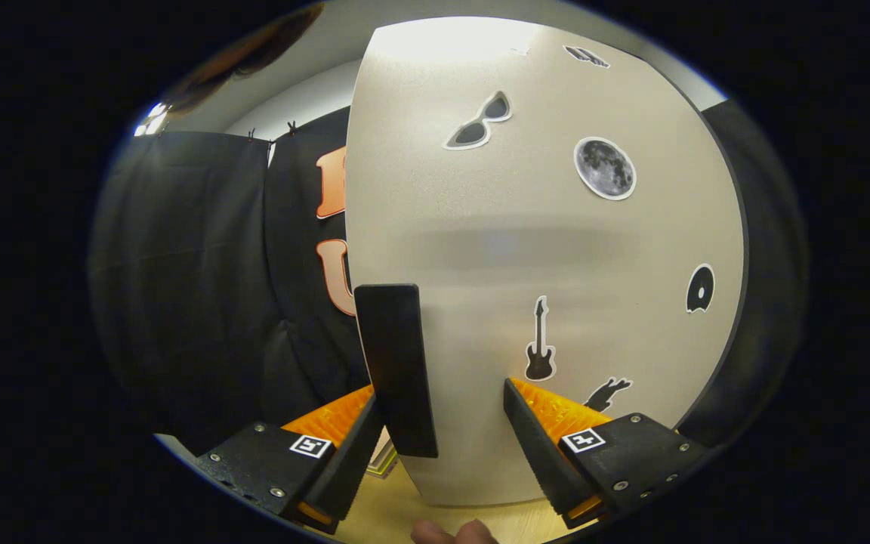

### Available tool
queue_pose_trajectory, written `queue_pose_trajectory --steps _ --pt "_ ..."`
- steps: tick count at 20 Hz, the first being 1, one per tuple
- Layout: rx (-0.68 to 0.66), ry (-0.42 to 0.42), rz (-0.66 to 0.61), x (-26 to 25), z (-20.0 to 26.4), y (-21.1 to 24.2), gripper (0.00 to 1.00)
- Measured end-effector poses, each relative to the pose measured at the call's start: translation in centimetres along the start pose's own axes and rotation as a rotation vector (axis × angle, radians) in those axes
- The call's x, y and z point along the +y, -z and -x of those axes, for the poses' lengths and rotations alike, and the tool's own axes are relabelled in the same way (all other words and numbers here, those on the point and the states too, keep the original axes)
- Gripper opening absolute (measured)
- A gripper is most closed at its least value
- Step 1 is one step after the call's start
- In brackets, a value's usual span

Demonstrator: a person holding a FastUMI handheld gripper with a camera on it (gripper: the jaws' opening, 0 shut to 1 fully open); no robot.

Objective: Open the shoe cabinet door, grab the shoes and put them into the shoe cabinet, then close the shoe cabinet door.

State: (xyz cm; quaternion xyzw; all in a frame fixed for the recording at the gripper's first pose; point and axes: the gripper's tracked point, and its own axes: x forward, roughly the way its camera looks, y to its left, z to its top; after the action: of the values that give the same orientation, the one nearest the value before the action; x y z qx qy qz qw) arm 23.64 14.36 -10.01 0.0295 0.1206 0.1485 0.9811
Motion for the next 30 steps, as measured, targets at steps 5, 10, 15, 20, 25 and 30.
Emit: queue_pose_trajectory --steps 5,10,15,20,25,30 --pt "0.0 0.013 0.0 0.0 -0.2 -0.1 0.96" --pt "0.001 0.028 0.008 0.0 -0.1 0.0 0.97" --pt "-0.001 0.031 0.015 0.0 -0.2 -0.1 0.96" --pt "-0.019 0.028 0.031 0.6 0.7 -0.4 0.96" --pt "-0.041 0.028 0.053 2.4 4.6 -0.8 0.96" --pt "-0.079 0.062 0.067 3.7 10.8 -2.0 0.96"
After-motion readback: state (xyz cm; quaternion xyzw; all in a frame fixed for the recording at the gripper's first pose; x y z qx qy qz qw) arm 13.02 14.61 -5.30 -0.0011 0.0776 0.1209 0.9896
